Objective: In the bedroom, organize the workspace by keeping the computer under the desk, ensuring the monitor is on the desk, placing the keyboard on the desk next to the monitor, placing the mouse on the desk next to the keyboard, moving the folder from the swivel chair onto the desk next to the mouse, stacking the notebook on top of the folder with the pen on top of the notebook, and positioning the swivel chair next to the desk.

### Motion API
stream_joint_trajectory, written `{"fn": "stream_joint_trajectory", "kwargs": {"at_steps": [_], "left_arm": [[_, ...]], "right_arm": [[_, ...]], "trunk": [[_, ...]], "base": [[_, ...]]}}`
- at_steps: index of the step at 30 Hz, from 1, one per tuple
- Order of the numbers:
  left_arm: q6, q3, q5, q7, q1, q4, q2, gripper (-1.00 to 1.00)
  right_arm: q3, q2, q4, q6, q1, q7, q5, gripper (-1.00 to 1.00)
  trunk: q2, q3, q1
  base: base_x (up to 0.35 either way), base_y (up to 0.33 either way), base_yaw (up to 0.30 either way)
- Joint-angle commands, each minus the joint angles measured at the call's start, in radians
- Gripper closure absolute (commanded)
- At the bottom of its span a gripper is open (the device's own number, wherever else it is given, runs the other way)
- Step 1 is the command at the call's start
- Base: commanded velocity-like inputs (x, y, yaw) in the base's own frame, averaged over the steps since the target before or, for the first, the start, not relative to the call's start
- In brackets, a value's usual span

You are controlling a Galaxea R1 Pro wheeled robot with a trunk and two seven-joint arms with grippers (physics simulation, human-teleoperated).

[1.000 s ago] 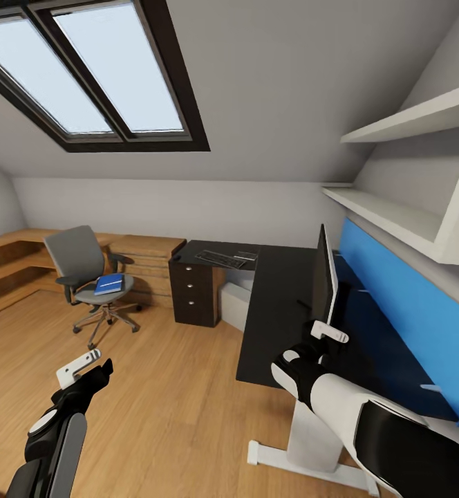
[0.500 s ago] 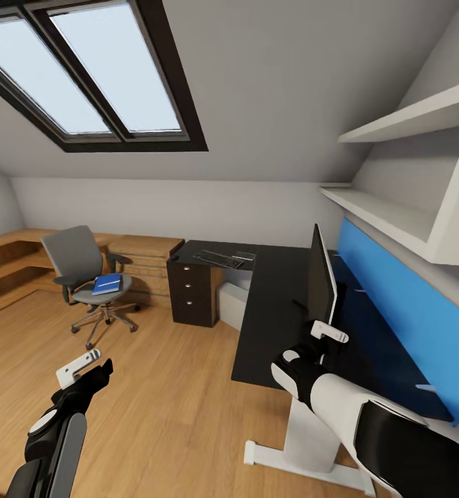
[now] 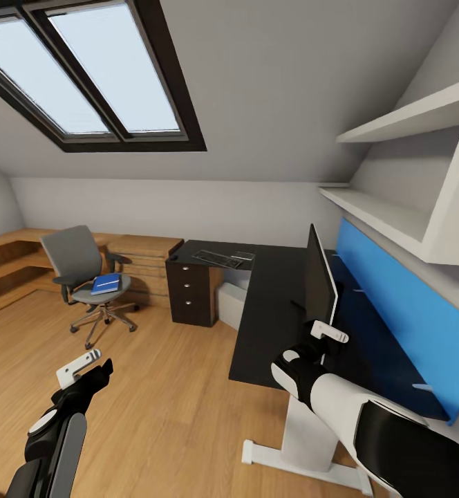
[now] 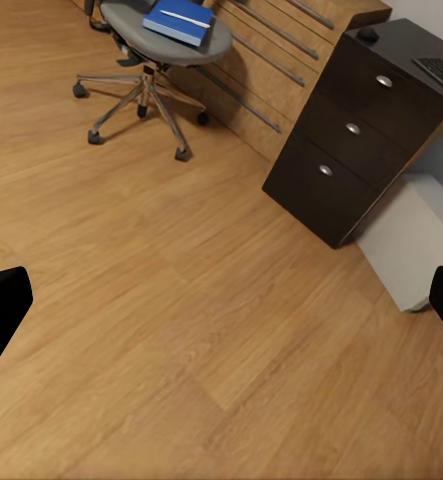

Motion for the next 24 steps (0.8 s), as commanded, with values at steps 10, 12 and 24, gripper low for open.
{"fn": "stream_joint_trajectory", "kwargs": {"at_steps": [10,12,24], "left_arm": [[0.004,0.0,0.011,0.006,-0.001,-0.002,-0.001,-1.0],[0.004,0.0,0.011,0.006,-0.001,-0.002,-0.001,-1.0],[0.004,0.001,0.011,0.006,-0.001,-0.002,-0.001,-1.0]], "right_arm": [[0.007,0.0,-0.002,-0.001,-0.001,0.0,-0.009,-1.0],[0.007,0.0,-0.001,-0.001,-0.001,0.001,-0.009,-1.0],[0.007,0.0,-0.001,-0.002,-0.001,0.002,-0.009,-1.0]], "trunk": [[-0.002,-0.002,0.0],[-0.002,-0.002,0.0],[-0.002,-0.002,0.0]], "base": [[-0.001,-0.003,0.0],[-0.033,-0.055,0.0],[-0.004,-0.014,0.0]]}}
